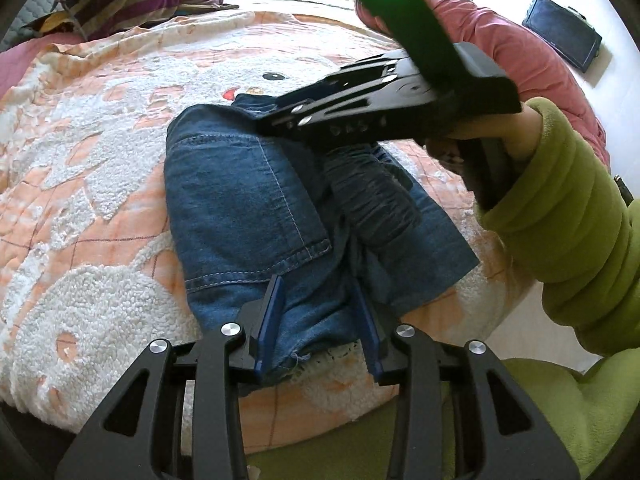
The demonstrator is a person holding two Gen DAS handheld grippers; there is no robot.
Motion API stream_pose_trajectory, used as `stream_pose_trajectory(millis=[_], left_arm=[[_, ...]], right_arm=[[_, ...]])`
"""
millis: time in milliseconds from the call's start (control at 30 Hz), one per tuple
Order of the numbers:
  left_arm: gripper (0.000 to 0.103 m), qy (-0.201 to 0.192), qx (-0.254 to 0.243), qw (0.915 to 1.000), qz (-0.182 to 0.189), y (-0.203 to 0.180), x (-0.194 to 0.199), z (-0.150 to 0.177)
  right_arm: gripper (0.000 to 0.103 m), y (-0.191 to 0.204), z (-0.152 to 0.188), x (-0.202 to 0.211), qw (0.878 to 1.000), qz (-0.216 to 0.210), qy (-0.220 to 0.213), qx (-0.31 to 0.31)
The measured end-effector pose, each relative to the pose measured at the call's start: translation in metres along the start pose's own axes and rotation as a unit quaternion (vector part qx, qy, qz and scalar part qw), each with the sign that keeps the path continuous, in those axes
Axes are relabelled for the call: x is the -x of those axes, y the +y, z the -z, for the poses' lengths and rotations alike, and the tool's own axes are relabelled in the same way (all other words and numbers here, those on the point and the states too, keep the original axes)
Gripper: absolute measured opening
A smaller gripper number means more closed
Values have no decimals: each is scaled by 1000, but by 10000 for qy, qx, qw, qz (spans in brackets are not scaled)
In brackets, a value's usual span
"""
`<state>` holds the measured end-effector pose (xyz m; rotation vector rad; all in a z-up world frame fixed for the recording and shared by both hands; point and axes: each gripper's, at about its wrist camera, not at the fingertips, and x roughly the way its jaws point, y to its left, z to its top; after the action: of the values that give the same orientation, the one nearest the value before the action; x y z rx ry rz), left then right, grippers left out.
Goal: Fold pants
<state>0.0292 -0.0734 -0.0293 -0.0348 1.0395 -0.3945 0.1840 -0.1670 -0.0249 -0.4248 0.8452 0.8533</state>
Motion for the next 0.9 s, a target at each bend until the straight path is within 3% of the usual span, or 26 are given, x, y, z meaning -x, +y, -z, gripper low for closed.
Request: stream_pose_trajectory(millis=[267, 433, 467, 533, 667, 800, 900], left_arm=[[35, -3, -12, 10000, -38, -4, -6, 0], [41, -39, -43, 10000, -7, -10, -2, 1], [43, -58, -43, 10000, 44, -10, 1, 1], [55, -122, -6, 9997, 230, -10, 8, 2], [56, -447, 251, 9978, 420, 1, 34, 4], [56, -609, 837, 9945, 156, 36, 49, -1], [56, -594, 1187, 9911, 57, 56, 48, -9]], right_arm=[[60, -8, 5, 42, 9982, 4, -540, -274], [71, -11, 16, 69, 9957, 110, -842, -363], [72, -12, 19, 73, 9954, 117, -879, -373], [72, -11, 26, 85, 9940, 123, -1017, -370], [72, 3, 40, 106, 9938, 93, -1101, -132], [71, 35, 53, 122, 9927, -189, -1109, 429], [62, 67, 61, 123, 9888, -618, -1001, 922]])
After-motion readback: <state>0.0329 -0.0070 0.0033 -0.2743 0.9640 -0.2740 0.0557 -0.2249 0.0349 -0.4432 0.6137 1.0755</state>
